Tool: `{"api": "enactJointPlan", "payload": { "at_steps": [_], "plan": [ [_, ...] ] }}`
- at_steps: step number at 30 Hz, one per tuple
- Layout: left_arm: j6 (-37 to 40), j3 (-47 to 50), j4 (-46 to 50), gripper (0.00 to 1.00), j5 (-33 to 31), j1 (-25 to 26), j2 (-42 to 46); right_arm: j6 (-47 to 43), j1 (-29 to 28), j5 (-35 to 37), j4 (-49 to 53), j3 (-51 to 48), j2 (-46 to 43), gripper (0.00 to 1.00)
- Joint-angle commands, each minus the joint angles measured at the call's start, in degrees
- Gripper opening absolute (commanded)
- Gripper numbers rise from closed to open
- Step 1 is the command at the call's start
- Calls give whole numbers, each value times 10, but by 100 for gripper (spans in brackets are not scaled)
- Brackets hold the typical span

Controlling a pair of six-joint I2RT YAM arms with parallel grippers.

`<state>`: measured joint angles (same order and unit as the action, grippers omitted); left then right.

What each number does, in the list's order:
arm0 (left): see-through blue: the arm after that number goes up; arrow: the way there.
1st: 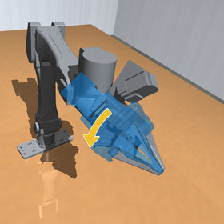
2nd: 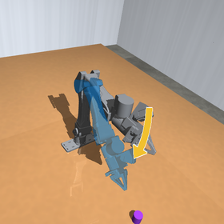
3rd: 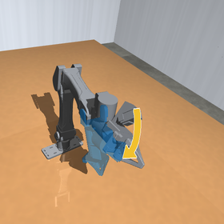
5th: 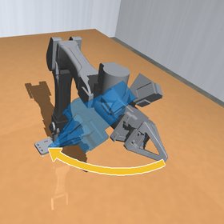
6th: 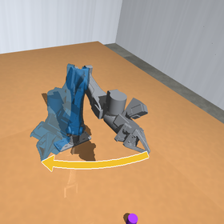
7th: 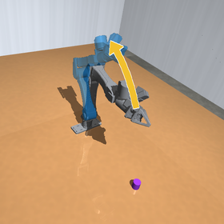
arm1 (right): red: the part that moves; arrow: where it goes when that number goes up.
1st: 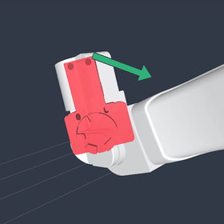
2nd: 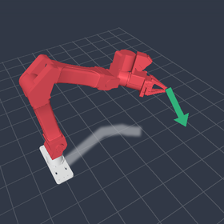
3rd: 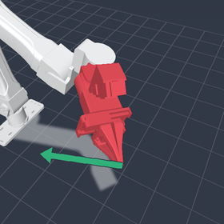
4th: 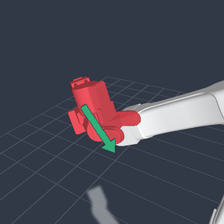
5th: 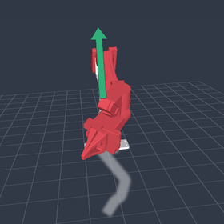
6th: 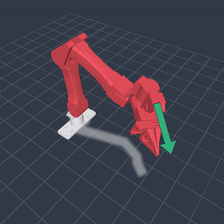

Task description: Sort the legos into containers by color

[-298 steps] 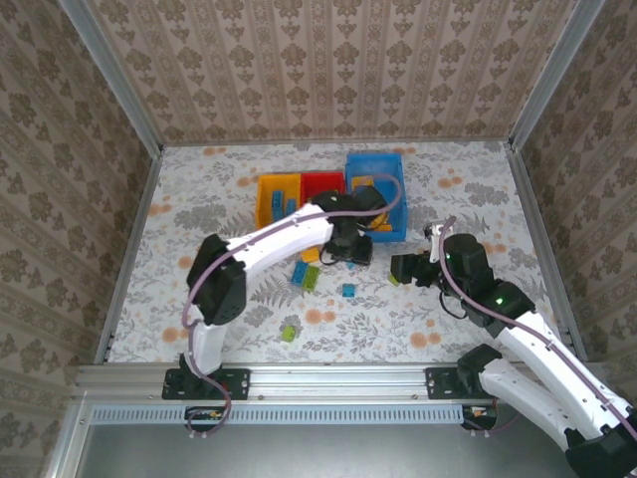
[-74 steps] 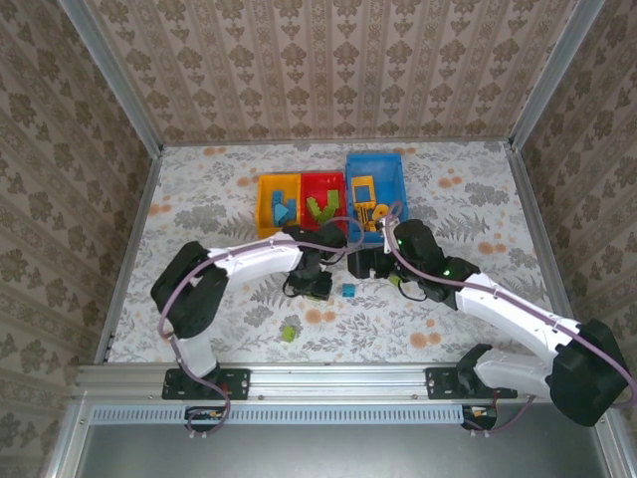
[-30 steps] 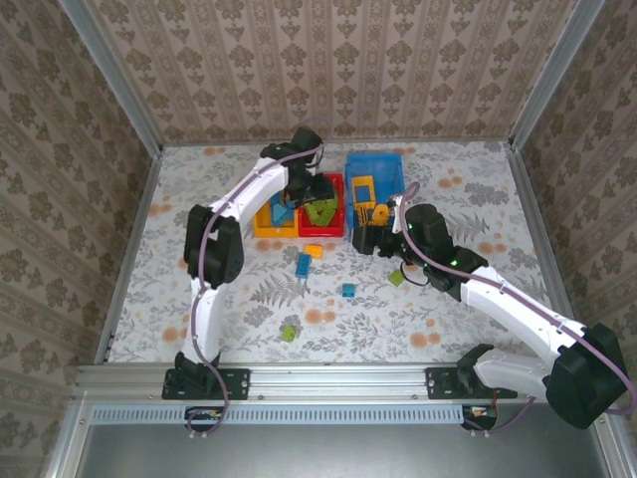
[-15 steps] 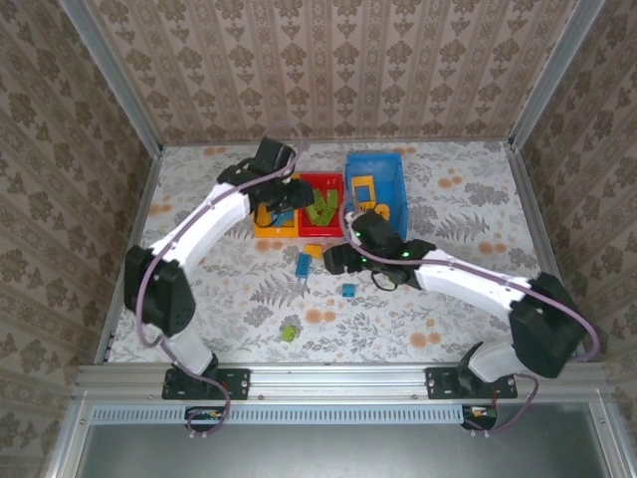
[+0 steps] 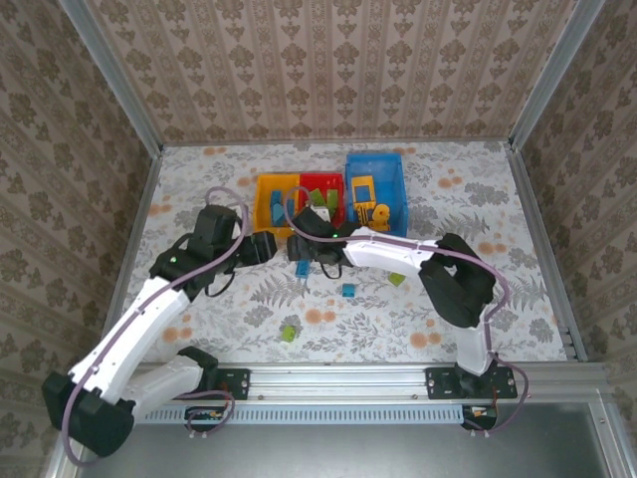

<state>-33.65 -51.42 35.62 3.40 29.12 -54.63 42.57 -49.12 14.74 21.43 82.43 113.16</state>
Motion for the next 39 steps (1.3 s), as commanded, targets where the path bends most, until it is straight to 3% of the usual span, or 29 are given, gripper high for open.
{"api": "enactJointPlan", "payload": {
  "at_steps": [1,11,19,32,39],
  "plan": [
    [16,19,19,68,0,-12,33,59,2,51,72,48,41,83],
    [26,24,67,68,4,-21,86,85,9,63,120,132,121,84],
    [22,25,76,68,7,-21,100,110,20,49,120,137,142,70],
    [22,27,65,68,17,-22,93,127,20,31,122,140,147,63],
    [27,25,45,68,36,-22,85,114,16,38,97,101,85,43]
  ]
}}
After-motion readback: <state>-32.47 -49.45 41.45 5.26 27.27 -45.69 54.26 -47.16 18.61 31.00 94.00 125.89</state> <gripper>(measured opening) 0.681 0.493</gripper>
